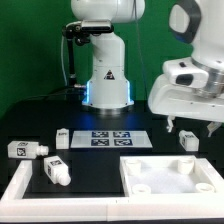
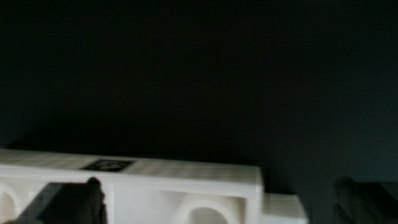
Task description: Assemble one leg
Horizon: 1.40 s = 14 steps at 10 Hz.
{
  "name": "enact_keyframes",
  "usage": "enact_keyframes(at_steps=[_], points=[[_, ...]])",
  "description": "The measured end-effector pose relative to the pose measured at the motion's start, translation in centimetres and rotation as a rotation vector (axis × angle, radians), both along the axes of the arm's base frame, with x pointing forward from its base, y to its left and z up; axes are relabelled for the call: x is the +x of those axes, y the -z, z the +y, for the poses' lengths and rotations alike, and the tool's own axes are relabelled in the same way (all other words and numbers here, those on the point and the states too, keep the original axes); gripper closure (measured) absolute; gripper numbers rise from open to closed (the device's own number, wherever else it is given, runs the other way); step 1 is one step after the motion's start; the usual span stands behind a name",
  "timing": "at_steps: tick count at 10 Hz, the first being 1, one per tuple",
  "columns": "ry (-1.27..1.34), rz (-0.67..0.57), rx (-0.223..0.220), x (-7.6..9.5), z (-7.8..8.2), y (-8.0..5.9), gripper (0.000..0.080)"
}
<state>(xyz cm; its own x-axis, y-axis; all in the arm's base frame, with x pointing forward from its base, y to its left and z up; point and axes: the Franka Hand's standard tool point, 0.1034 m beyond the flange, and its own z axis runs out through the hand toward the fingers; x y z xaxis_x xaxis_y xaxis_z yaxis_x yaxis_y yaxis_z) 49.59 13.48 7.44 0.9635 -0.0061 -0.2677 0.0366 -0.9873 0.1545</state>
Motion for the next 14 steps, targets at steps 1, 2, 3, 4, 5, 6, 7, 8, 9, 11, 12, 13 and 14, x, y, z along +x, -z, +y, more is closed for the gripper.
enact_keyframes(at_steps=[1, 2, 3, 4, 5, 6, 7, 8, 9, 11, 12, 13, 14], points=[[0.01, 0.067, -0.008, -0.1, -0.5, 0.0, 0.015], [0.021, 0.12, -0.026, -0.1, -0.9, 0.1, 0.015], [0.051, 0.19, -0.036, -0.4, -1.0, 0.2, 0.015], [0.134, 0.257, -0.007, -0.9, -0.5, 0.5, 0.015], [0.183, 0.301, 0.006, -1.7, 0.2, 0.9, 0.015], [0.241, 0.363, 0.051, -2.7, 1.0, 1.2, 0.015], [0.287, 0.398, 0.082, -2.8, 1.2, 1.6, 0.015], [0.261, 0.388, 0.072, -2.7, 1.4, 1.5, 0.015], [0.258, 0.387, 0.073, -2.8, 1.6, 1.4, 0.015], [0.262, 0.388, 0.073, -2.8, 1.4, 1.5, 0.015], [0.262, 0.388, 0.074, -2.8, 1.4, 1.5, 0.015], [0.302, 0.395, 0.116, -3.3, 2.2, 2.0, 0.015], [0.321, 0.417, 0.146, -4.0, 2.8, 2.2, 0.015]])
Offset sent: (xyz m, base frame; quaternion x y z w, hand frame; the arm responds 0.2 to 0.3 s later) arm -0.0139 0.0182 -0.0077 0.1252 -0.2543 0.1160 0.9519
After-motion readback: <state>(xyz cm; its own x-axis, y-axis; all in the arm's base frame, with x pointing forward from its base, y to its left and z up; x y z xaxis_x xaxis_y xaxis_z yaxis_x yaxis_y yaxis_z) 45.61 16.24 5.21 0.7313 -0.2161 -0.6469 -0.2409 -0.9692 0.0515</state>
